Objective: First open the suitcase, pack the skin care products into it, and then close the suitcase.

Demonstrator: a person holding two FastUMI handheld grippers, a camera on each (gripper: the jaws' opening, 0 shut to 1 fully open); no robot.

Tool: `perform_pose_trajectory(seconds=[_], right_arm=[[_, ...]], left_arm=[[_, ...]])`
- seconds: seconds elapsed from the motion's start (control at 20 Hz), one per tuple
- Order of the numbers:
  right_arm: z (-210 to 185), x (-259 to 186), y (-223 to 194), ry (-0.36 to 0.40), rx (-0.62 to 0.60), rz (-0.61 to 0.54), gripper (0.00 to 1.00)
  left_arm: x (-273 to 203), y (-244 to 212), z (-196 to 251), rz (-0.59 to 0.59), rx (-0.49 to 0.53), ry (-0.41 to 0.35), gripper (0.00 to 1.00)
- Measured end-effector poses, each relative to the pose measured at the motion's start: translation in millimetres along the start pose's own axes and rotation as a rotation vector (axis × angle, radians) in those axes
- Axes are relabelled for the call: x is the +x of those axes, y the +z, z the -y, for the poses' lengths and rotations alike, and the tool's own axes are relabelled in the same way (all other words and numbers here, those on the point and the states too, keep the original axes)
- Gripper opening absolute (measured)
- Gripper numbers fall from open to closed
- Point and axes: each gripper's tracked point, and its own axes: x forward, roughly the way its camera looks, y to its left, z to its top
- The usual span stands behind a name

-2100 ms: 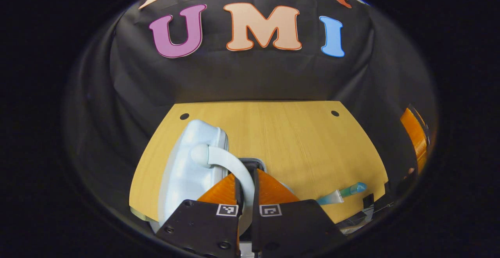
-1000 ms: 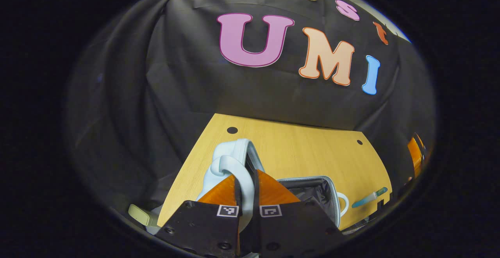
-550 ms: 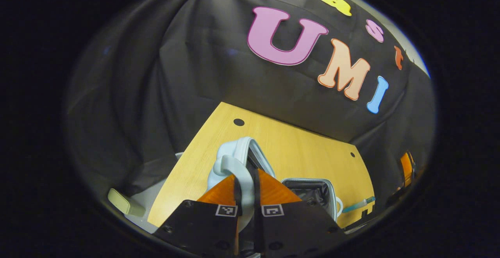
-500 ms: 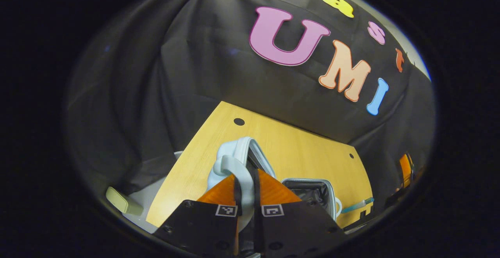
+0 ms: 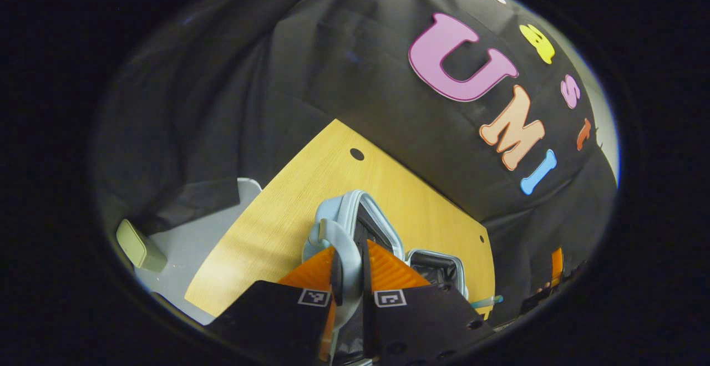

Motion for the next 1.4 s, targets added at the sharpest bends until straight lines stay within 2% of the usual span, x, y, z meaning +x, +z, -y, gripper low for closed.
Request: perform_pose_trajectory(seconds=[0.05, 0.1, 0.25, 0.3, 0.35, 0.4, 0.45, 0.5, 0.55, 0.7, 0.85, 0.9, 0.95, 1.0, 1.2, 1.4], right_arm=[[-1, 0, -1, 0.001, -0.008, 0.0, 0.99], [-2, -1, -1, 0.001, -0.013, 0.0, 0.99], [-6, -2, -2, 0.011, -0.015, -0.001, 0.99], [-7, -2, -2, 0.013, -0.016, 0.0, 0.99], [-7, -2, -3, 0.015, -0.015, -0.002, 0.99], [-9, -2, -5, 0.02, -0.012, -0.005, 1.0], [-10, -1, -6, 0.025, -0.009, -0.007, 0.99], [-11, -1, -7, 0.027, -0.008, -0.008, 0.99], [-10, -2, -8, 0.027, -0.007, -0.009, 0.99], [-4, -4, -6, 0.025, -0.004, 0.0, 0.99], [13, -7, 1, 0.003, 0.016, 0.036, 0.99], [21, -9, 3, -0.006, 0.026, 0.048, 0.99], [29, -10, 4, -0.017, 0.034, 0.062, 0.99], [40, -12, 7, -0.03, 0.039, 0.078, 0.99], [94, -26, 17, -0.084, 0.054, 0.138, 0.99], [153, -40, 12, -0.099, 0.054, 0.131, 0.98]], left_arm=[[-1, -1, -1, -0.005, -0.017, -0.009, 0.17], [-1, -1, -7, -0.014, -0.01, 0.018, 0.25], [0, -19, -36, -0.089, 0.096, 0.149, 0.74], [0, -23, -47, -0.102, 0.166, 0.223, 0.71], [-4, -18, -62, -0.101, 0.239, 0.298, 0.77], [-6, -11, -69, -0.094, 0.285, 0.339, 0.77], [-2, -7, -60, -0.069, 0.282, 0.311, 0.84], [-2, -3, -48, -0.055, 0.266, 0.282, 0.78], [-6, 1, -43, -0.028, 0.269, 0.285, 0.77], [-9, 33, -27, 0.136, 0.346, 0.345, 0.81], [-28, 52, 12, 0.315, 0.46, 0.387, 0.87], [-32, 55, 29, 0.371, 0.499, 0.393, 0.84], [-37, 59, 50, 0.424, 0.526, 0.392, 0.94], [-38, 55, 71, 0.463, 0.544, 0.379, 0.96], [-38, 25, 161, 0.552, 0.554, 0.31, 0.94], [-25, -17, 249, 0.593, 0.548, 0.23, 0.94]])
